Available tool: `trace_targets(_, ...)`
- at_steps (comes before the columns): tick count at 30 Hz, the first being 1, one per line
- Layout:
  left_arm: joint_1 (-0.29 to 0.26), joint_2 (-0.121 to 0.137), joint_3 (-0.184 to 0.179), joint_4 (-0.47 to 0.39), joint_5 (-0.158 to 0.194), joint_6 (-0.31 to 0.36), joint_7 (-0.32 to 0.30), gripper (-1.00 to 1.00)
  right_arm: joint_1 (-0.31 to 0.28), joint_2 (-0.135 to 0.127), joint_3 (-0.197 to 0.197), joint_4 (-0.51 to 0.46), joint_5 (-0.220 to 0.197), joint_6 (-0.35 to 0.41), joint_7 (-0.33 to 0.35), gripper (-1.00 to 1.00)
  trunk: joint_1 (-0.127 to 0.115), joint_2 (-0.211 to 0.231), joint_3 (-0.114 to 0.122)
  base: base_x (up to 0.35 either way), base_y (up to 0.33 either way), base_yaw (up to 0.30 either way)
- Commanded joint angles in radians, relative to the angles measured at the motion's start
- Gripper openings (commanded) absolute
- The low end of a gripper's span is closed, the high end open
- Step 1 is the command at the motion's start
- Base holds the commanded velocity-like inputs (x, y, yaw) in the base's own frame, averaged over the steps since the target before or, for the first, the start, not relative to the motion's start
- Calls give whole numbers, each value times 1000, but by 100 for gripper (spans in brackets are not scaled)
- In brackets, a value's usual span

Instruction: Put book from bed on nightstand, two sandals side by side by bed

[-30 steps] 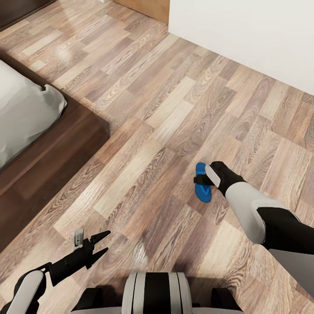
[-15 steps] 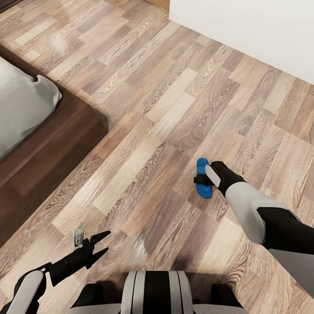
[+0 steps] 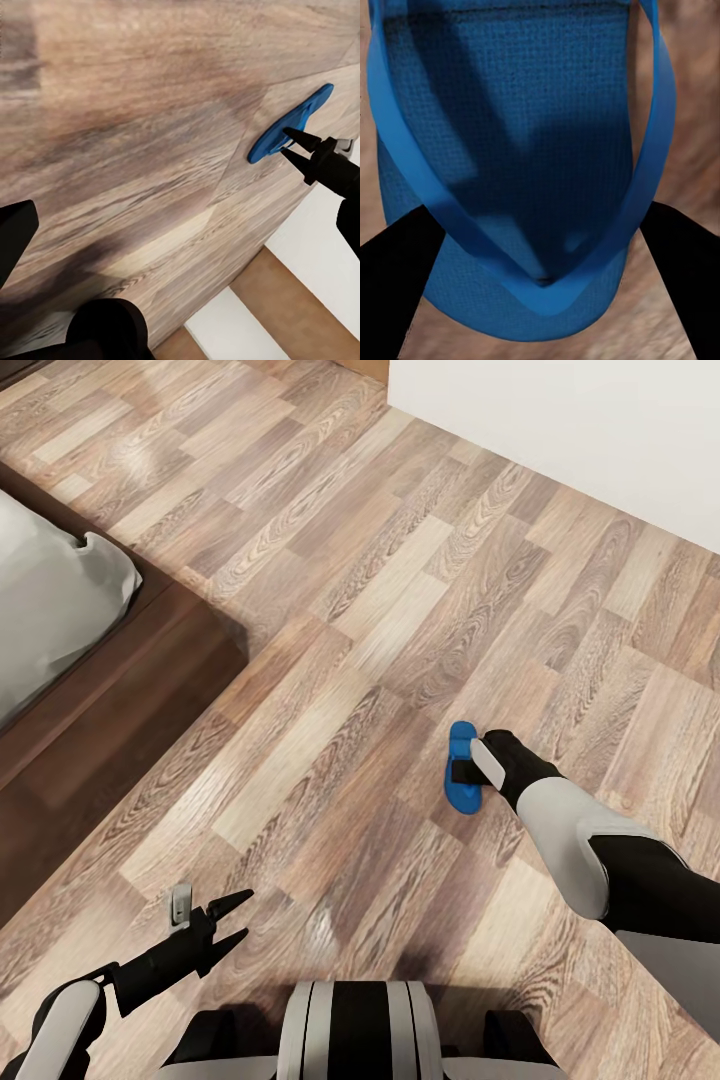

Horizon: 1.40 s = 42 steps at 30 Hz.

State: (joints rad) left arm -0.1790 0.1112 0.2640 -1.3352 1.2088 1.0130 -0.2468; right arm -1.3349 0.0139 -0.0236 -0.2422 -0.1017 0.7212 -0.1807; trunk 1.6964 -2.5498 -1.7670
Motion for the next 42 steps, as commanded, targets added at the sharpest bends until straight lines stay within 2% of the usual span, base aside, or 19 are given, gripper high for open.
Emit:
trace_targets(1, 0, 0, 2, 1, -9, 4, -9, 100, 0, 1, -4, -2, -18, 1, -9, -100, 0, 0, 0, 0, 0, 0)
trace_targets(30, 0, 2, 3, 11, -14, 4, -9, 100, 0, 9, -4, -2, -18, 0, -11, -100, 0, 0, 0, 0, 0, 0)
trace_targets(37, 0, 4, 4, 12, -15, 4, -9, 100, 0, 9, -4, -2, -17, 0, -11, -100, -3, 1, 27, 0, 0, 0)
trace_targets(42, 0, 18, 4, 27, -15, 3, -9, 100, 0, 9, -5, -2, -18, 0, -11, -100, -5, 3, 46, 0, 0, 0)
